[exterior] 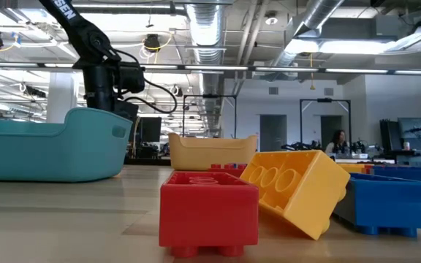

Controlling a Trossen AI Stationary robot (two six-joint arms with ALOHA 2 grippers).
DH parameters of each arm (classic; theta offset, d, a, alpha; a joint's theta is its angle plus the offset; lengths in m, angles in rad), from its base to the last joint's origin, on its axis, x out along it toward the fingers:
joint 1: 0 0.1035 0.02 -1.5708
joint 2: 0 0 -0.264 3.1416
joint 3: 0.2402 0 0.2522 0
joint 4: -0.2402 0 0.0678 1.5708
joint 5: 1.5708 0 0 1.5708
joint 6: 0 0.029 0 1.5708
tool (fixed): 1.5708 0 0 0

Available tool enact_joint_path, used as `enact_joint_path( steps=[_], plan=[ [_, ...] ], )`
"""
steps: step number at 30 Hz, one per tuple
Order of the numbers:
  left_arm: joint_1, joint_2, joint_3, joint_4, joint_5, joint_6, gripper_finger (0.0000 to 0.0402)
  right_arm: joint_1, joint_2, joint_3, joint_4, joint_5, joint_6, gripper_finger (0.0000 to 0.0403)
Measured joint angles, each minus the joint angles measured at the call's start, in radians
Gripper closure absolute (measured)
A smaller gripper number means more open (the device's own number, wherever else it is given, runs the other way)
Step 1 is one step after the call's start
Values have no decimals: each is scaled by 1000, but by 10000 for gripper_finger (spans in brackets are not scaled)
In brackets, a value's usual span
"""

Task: Sort & place blocks by color
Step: Put the yellow game piece into the orange bin

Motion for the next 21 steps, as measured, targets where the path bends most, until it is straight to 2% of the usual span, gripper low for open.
enact_joint_path(
  steps=[7, 13, 16, 21],
  plan=[
    [0, 0, 0, 4, 0, 1, 145, 0, 0, 0, -3, 0, 0, 336],
    [0, 0, -3, 7, 31, 2, 195, 0, 0, 0, -3, 0, 0, 336],
    [0, 0, -33, 42, 62, 1, 221, 0, 0, 0, -3, 0, 0, 336],
    [0, 0, -82, 101, 57, 6, 264, 0, 0, 0, -3, 0, 0, 336]
  ],
)
